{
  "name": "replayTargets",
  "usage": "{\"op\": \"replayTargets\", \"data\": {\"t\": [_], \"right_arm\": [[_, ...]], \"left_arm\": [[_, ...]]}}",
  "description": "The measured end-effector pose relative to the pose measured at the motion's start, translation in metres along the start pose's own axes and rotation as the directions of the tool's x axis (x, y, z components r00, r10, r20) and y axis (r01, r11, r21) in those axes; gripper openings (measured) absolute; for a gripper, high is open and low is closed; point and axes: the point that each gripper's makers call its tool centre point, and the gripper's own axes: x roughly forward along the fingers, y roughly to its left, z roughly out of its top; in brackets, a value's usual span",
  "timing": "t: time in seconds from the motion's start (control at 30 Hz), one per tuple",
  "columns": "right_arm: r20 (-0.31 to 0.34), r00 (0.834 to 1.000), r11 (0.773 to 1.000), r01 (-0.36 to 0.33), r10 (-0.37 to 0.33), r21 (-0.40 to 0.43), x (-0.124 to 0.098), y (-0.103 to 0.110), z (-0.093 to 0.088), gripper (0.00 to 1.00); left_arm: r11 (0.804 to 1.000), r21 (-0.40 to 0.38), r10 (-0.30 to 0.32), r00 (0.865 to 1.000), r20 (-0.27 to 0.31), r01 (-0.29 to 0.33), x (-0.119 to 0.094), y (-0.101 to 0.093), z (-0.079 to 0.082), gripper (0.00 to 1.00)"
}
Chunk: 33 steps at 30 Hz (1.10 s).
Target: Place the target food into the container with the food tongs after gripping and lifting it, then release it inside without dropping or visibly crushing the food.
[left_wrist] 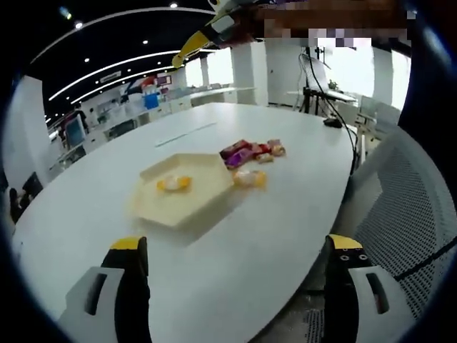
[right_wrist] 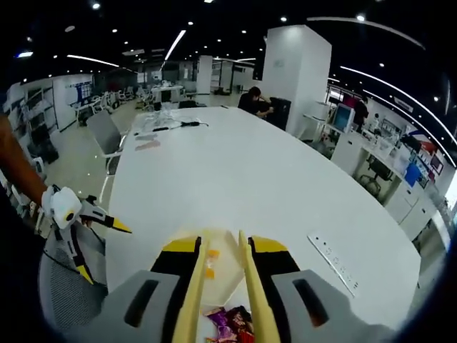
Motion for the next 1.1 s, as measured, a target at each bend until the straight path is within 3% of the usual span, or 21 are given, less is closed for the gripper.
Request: {"op": "replayTargets", "data": {"t": [0.17, 0.5, 0.8, 1.1], "right_arm": [[0.006, 1.0, 0.998, 0.029, -0.029, 0.049, -0.009, 0.002, -0.012, 0.25], [-0.008, 0.998, 0.998, 0.059, -0.059, 0.021, -0.039, -0.006, -0.028, 0.25], [-0.007, 0.999, 0.997, 0.046, -0.045, 0.058, -0.058, -0.006, -0.055, 0.26], [-0.011, 0.997, 0.995, 0.075, -0.075, 0.063, -0.068, -0.006, -0.063, 0.26]], "left_arm": [[1.0, 0.011, 0.014, 1.0, 0.004, -0.014, -0.002, 0.003, 0.002, 1.0], [1.0, 0.006, 0.016, 0.999, 0.043, -0.016, -0.004, 0.001, 0.012, 1.0], [1.0, 0.012, -0.007, 0.999, 0.05, 0.007, -0.003, -0.004, 0.014, 1.0], [1.0, 0.002, -0.003, 0.998, 0.061, 0.003, -0.004, -0.002, 0.015, 1.0]]}}
